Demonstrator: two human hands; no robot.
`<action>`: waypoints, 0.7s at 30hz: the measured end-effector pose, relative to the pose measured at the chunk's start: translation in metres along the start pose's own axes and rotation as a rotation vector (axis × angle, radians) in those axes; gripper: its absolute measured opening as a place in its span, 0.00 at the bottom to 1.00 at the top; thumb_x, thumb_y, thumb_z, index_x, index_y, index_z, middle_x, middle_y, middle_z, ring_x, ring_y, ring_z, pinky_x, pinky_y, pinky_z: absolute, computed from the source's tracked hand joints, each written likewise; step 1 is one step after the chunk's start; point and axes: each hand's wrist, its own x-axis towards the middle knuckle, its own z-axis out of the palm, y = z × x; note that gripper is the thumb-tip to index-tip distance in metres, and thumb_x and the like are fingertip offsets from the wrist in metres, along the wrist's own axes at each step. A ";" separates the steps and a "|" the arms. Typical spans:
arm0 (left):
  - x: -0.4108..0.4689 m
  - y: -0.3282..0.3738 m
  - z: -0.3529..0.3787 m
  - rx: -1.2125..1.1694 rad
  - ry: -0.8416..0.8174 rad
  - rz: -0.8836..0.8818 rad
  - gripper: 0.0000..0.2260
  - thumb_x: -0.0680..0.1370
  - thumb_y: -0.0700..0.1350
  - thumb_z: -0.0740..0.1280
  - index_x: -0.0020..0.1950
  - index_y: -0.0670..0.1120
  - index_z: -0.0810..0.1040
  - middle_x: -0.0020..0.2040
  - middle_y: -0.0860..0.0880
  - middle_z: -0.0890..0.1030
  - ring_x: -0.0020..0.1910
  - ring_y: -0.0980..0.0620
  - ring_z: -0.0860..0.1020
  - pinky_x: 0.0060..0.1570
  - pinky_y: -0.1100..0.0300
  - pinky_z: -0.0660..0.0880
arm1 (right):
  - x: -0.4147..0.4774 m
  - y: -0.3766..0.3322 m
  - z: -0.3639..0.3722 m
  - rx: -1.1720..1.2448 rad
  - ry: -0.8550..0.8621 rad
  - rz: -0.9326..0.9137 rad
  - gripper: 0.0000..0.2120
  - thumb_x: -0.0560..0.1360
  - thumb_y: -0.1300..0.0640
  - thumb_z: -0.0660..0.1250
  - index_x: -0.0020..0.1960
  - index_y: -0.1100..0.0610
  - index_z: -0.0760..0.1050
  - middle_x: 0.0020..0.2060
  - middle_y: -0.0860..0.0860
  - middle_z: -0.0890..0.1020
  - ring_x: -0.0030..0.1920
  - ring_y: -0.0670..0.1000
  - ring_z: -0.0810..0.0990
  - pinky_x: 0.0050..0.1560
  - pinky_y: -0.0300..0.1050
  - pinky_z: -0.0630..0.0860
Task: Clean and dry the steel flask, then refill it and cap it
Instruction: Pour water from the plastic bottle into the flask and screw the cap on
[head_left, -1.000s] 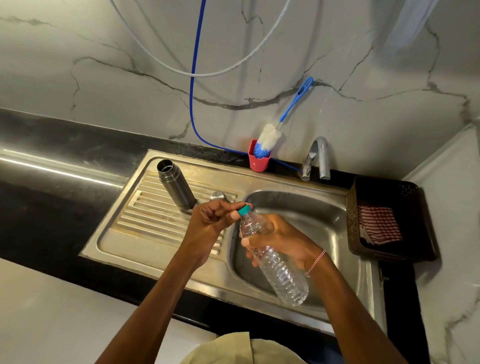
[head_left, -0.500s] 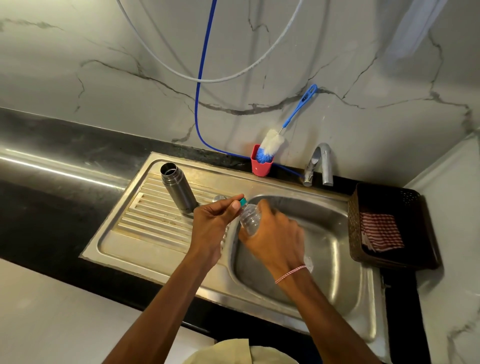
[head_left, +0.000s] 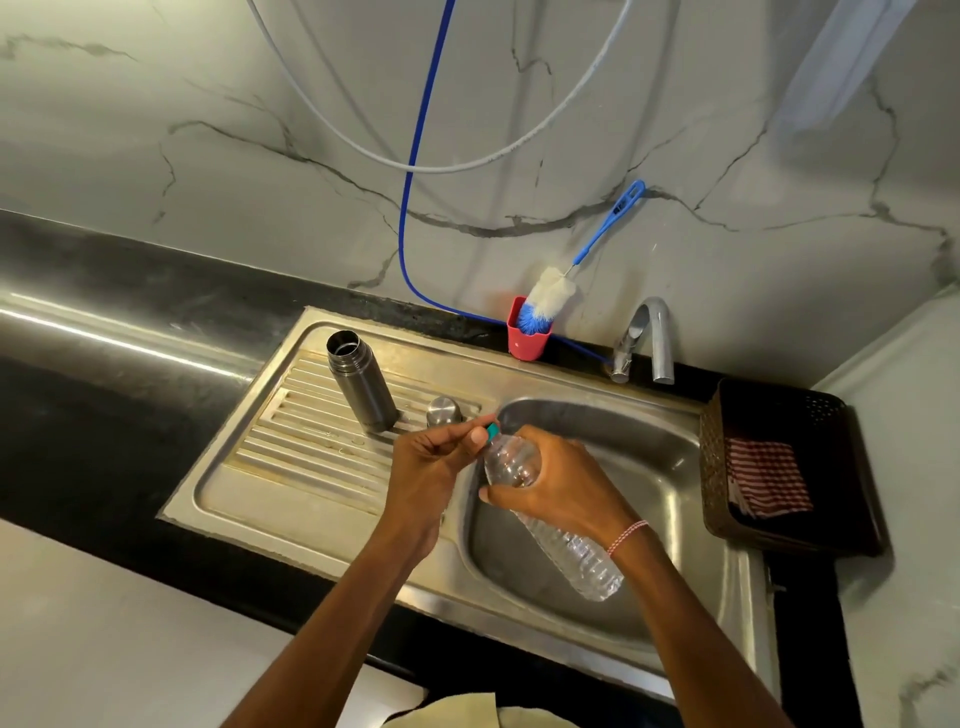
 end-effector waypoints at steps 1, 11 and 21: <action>-0.003 -0.005 -0.003 0.022 0.018 -0.017 0.13 0.74 0.38 0.73 0.59 0.37 0.84 0.54 0.41 0.87 0.58 0.44 0.85 0.62 0.52 0.80 | -0.001 0.005 0.002 -0.035 -0.029 0.018 0.28 0.64 0.34 0.77 0.56 0.46 0.73 0.48 0.42 0.81 0.45 0.42 0.81 0.44 0.39 0.78; -0.010 -0.011 -0.053 0.231 0.276 -0.039 0.13 0.69 0.45 0.79 0.50 0.42 0.88 0.43 0.43 0.88 0.45 0.43 0.87 0.52 0.47 0.83 | 0.030 0.021 0.005 -0.339 0.086 -0.002 0.32 0.66 0.34 0.76 0.63 0.46 0.71 0.54 0.45 0.73 0.52 0.47 0.76 0.50 0.41 0.77; 0.038 -0.003 -0.125 0.483 0.497 0.124 0.20 0.73 0.56 0.77 0.39 0.41 0.75 0.34 0.42 0.79 0.35 0.40 0.80 0.39 0.45 0.82 | 0.129 -0.022 0.000 -0.138 0.287 -0.146 0.35 0.64 0.47 0.83 0.66 0.50 0.73 0.62 0.51 0.79 0.62 0.52 0.76 0.58 0.43 0.73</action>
